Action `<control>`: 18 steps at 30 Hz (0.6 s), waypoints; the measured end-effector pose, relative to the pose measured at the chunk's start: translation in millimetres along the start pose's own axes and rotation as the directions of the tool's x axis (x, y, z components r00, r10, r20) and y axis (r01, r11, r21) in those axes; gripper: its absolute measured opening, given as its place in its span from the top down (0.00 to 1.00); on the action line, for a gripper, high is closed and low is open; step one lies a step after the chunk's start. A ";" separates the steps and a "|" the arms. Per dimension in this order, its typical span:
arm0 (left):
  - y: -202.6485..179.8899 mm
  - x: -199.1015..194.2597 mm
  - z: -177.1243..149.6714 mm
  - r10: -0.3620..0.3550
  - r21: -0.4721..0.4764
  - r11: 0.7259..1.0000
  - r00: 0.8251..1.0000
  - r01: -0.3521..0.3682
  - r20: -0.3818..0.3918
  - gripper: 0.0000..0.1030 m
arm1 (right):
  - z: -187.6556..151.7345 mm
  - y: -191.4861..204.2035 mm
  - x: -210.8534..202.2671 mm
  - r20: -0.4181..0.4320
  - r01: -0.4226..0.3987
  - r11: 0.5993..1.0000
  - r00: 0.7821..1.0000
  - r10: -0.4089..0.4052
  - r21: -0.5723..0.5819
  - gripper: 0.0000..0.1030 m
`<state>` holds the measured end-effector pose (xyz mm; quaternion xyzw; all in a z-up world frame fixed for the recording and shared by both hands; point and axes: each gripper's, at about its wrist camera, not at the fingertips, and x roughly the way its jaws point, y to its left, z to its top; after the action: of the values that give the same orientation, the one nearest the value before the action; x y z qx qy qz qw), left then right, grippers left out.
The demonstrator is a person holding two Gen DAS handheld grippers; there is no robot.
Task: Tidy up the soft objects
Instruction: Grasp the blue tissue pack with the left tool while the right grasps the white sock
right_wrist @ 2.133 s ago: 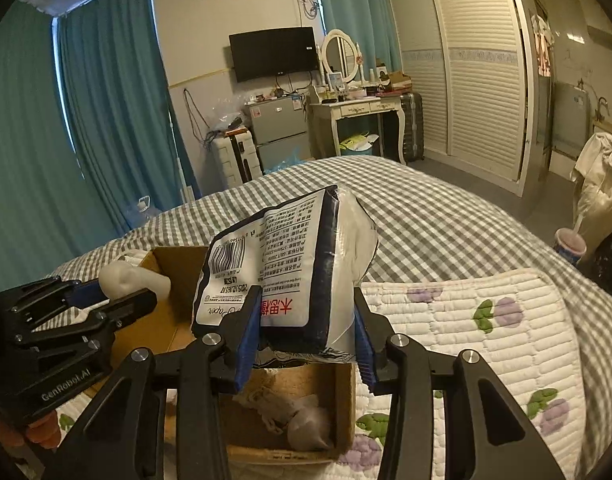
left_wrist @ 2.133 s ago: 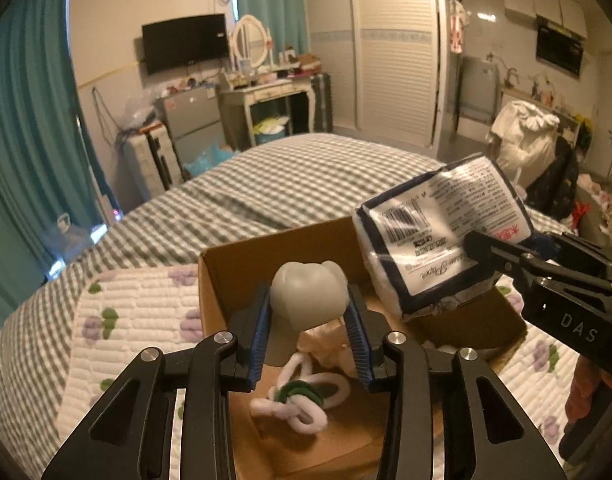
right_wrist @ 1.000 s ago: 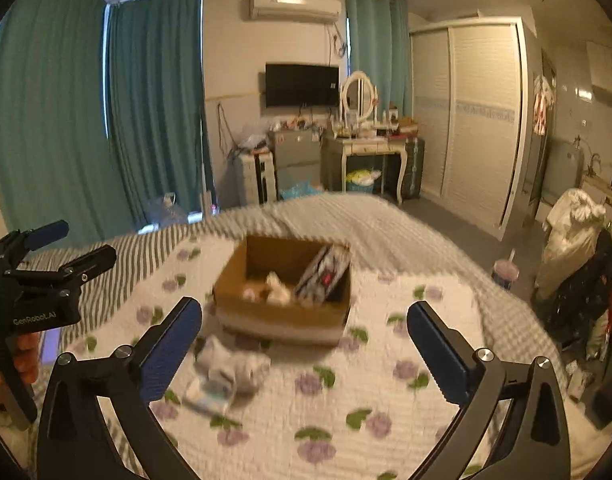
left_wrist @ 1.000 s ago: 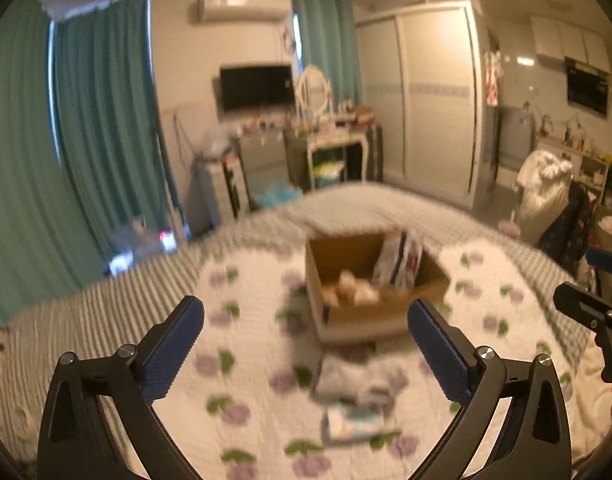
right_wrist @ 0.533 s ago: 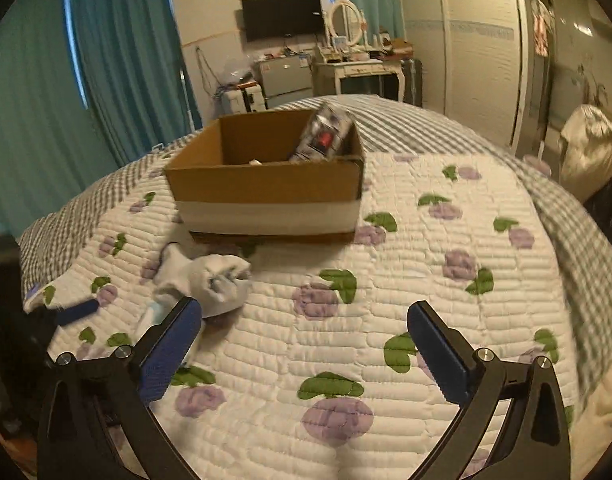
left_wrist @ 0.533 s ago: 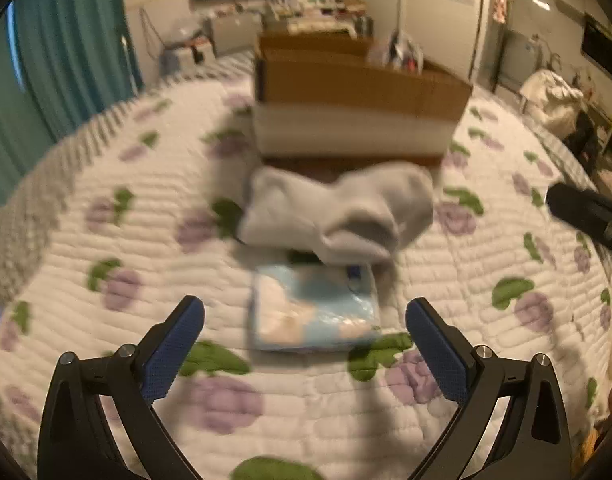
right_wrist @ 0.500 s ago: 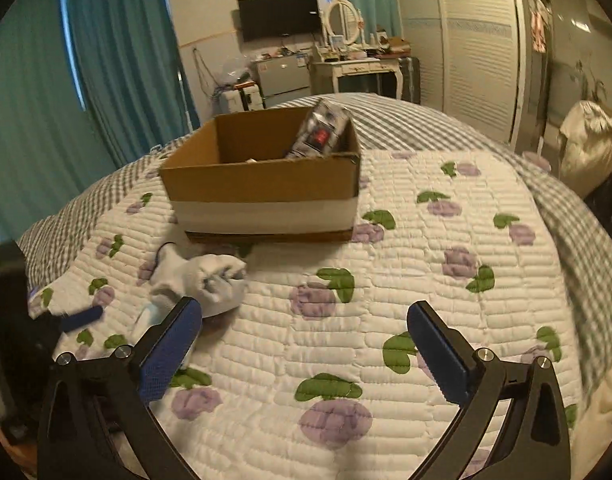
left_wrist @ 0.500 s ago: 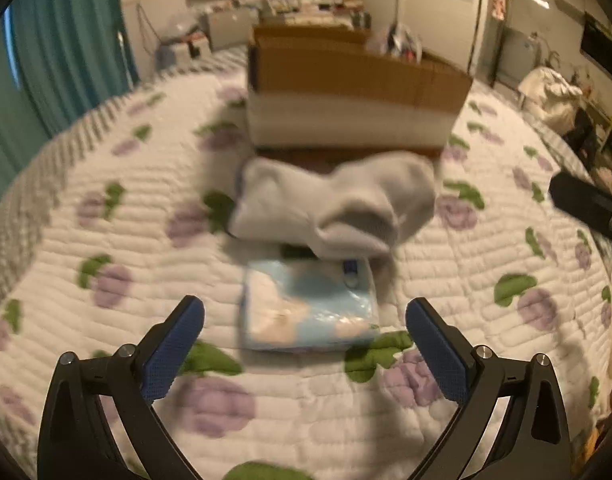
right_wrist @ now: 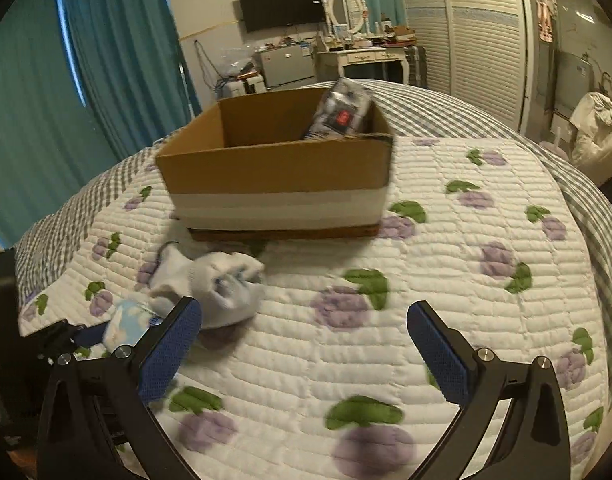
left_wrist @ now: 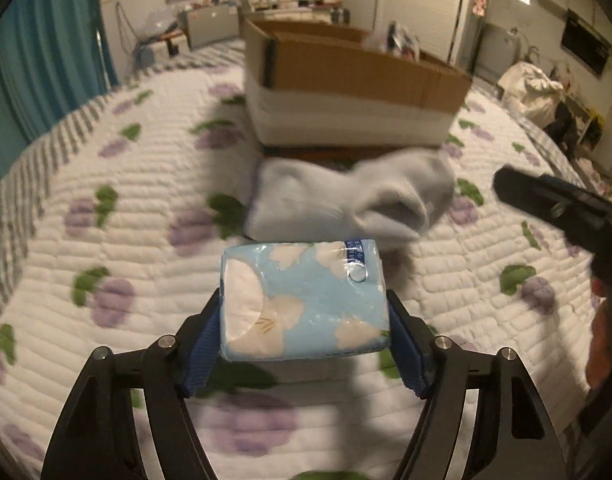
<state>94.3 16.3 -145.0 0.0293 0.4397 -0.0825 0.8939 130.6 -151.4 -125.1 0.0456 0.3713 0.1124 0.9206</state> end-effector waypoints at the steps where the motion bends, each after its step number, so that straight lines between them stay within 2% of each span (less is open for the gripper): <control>1: 8.2 -5.6 3.2 0.014 -0.004 1.000 1.000 -0.013 0.018 0.29 | 1.5 5.3 2.8 -0.002 -0.003 1.000 1.000 0.003 -0.010 0.00; 4: 28.1 -12.5 7.8 0.054 -0.012 0.998 0.998 -0.053 0.045 0.29 | 4.5 21.1 15.1 -0.024 -0.029 0.999 0.999 0.029 -0.027 0.00; 7: 46.0 -8.4 10.0 0.079 -0.032 0.996 0.996 -0.078 0.036 0.29 | 3.9 39.1 30.9 -0.057 -0.063 0.996 0.997 0.060 -0.056 0.00; 10: 60.1 -3.8 9.5 0.086 -0.055 0.995 0.996 -0.084 0.023 0.29 | -2.9 53.1 54.0 -0.122 -0.101 0.993 0.988 0.093 -0.064 0.00; 12: 63.6 -1.0 8.6 0.081 -0.061 0.995 0.997 -0.080 0.014 0.29 | -11.9 62.3 68.0 -0.167 -0.101 0.991 0.982 0.085 -0.092 0.01; 15: 62.1 2.4 6.1 0.084 -0.055 0.995 0.996 -0.083 0.006 0.29 | -25.7 71.6 83.1 -0.217 -0.107 0.986 0.973 0.077 -0.129 0.20; 18: 58.7 2.5 5.1 0.087 -0.050 0.995 0.996 -0.087 0.002 0.29 | -28.6 72.0 79.3 -0.194 -0.105 0.987 0.978 0.080 -0.123 0.31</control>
<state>110.0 73.1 -145.0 0.0261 0.4381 -0.0326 0.8980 153.8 -62.4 -187.1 -0.0093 0.4461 0.1833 0.8760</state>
